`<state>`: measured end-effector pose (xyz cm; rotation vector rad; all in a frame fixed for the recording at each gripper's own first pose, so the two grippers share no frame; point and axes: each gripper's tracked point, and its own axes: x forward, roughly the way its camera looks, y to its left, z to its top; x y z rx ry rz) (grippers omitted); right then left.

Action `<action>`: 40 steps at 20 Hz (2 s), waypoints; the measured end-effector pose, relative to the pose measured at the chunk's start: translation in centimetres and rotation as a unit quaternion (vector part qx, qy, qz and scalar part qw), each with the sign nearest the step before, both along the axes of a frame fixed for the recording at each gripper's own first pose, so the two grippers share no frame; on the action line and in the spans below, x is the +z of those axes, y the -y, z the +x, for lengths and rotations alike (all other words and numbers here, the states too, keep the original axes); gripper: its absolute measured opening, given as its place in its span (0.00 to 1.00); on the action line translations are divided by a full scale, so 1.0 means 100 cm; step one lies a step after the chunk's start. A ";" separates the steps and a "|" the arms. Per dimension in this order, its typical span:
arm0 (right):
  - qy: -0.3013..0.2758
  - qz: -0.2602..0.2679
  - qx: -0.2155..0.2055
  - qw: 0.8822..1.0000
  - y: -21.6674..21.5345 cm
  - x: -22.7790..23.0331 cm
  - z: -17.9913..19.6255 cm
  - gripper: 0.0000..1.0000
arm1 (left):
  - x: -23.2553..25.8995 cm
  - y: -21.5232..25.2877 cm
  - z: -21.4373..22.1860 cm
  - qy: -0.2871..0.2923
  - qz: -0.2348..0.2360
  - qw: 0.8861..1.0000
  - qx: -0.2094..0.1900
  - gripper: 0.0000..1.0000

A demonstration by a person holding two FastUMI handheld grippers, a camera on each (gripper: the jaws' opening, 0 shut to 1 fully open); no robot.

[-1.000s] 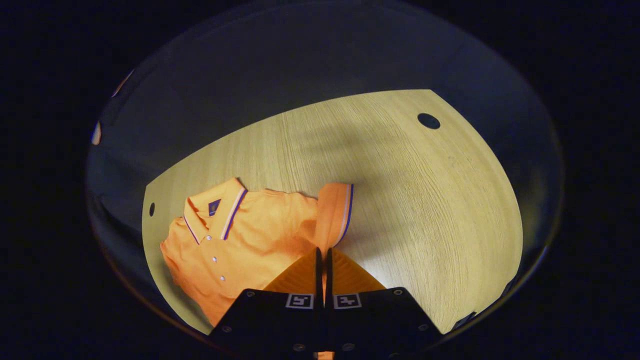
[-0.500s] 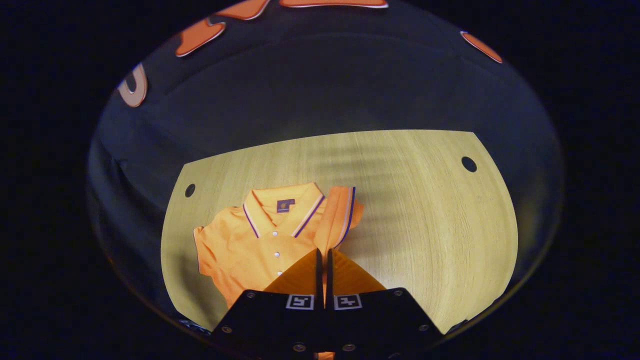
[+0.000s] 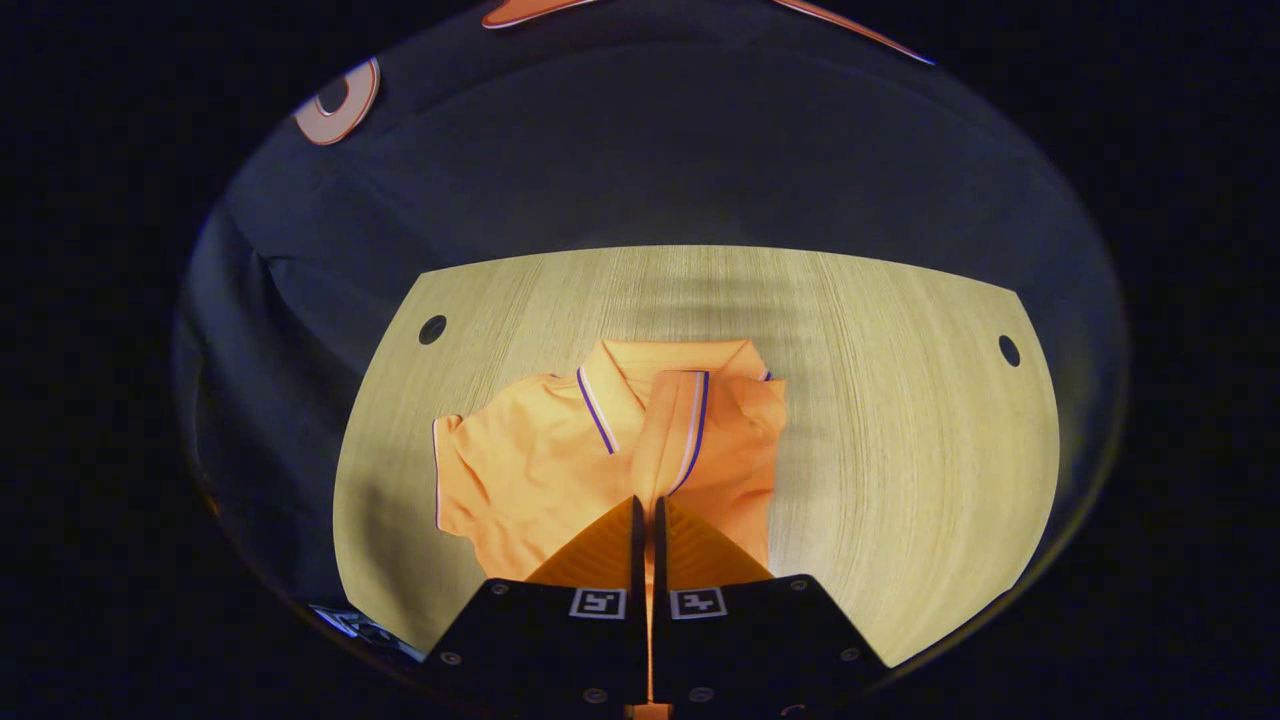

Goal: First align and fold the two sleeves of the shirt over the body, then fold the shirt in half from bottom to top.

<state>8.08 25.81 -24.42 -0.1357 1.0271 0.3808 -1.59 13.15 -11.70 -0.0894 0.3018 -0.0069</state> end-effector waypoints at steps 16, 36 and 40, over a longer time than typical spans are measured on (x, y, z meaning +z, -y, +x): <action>0.060 0.054 0.010 0.997 -0.047 0.019 0.001 0.99 | -0.013 -0.014 0.018 -0.015 0.003 1.000 0.003 0.98; 0.265 0.065 -0.026 0.962 0.058 0.160 0.008 0.99 | -0.208 0.083 0.112 -0.293 -0.026 0.950 -0.103 0.98; 0.263 0.069 -0.025 0.962 0.078 0.165 -0.003 0.99 | -0.237 0.094 0.130 -0.350 -0.026 0.931 -0.104 0.98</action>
